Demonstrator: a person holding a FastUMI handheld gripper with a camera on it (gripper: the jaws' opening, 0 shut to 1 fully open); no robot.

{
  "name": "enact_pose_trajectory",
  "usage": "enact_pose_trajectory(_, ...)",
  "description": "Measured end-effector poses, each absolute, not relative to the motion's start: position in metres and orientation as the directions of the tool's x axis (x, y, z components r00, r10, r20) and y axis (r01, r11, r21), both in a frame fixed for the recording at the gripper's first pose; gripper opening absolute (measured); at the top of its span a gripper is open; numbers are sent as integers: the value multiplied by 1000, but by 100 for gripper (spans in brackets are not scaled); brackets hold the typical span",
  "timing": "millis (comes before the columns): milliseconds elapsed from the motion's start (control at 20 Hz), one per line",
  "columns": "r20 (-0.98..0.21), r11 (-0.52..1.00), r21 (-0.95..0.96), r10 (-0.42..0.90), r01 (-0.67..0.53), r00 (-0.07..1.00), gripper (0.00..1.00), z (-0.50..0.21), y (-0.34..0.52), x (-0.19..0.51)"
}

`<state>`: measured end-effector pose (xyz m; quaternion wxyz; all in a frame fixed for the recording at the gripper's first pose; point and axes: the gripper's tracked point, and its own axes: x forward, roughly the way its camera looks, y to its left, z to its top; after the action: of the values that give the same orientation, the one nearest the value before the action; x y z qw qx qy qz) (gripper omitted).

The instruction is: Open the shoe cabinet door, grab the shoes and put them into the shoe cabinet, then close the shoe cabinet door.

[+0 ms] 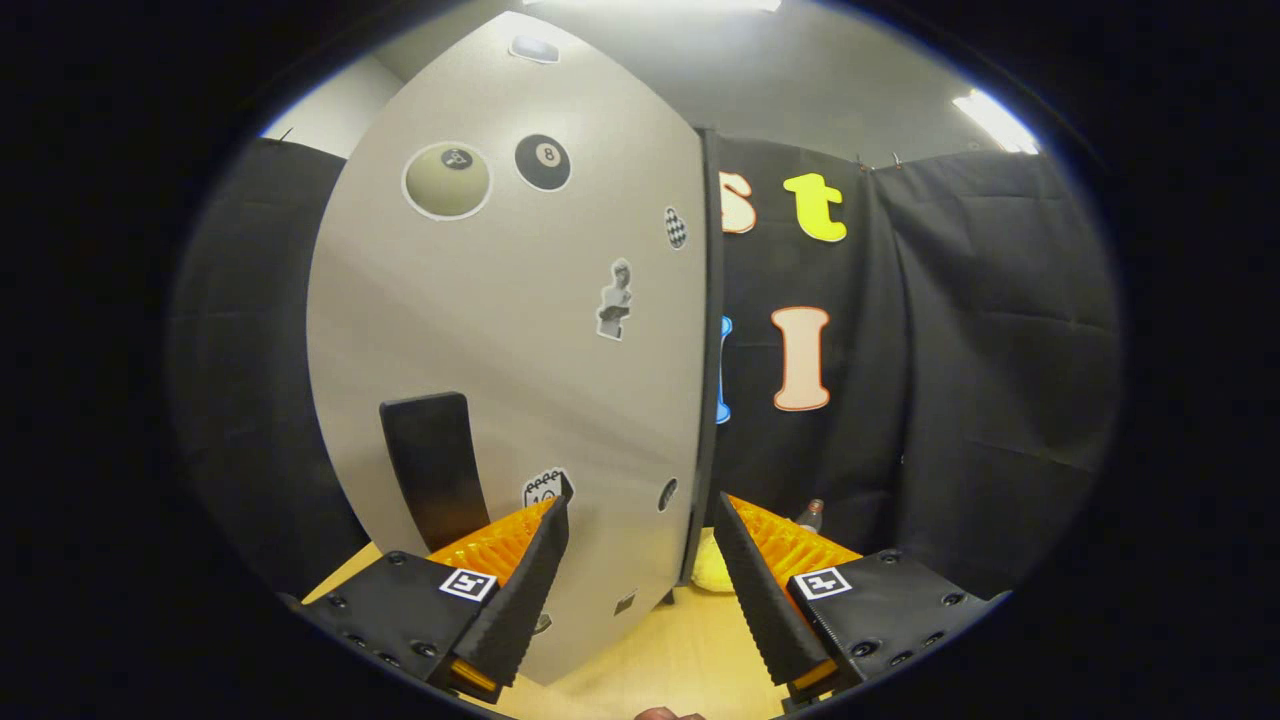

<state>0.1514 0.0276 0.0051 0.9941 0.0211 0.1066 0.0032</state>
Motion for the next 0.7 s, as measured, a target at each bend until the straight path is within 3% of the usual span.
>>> enact_pose_trajectory(350,-176,989,91,133,-119,975,95,12,102,176)
enact_pose_trajectory(700,-91,994,86,74,-66,993,97,17,62,134)
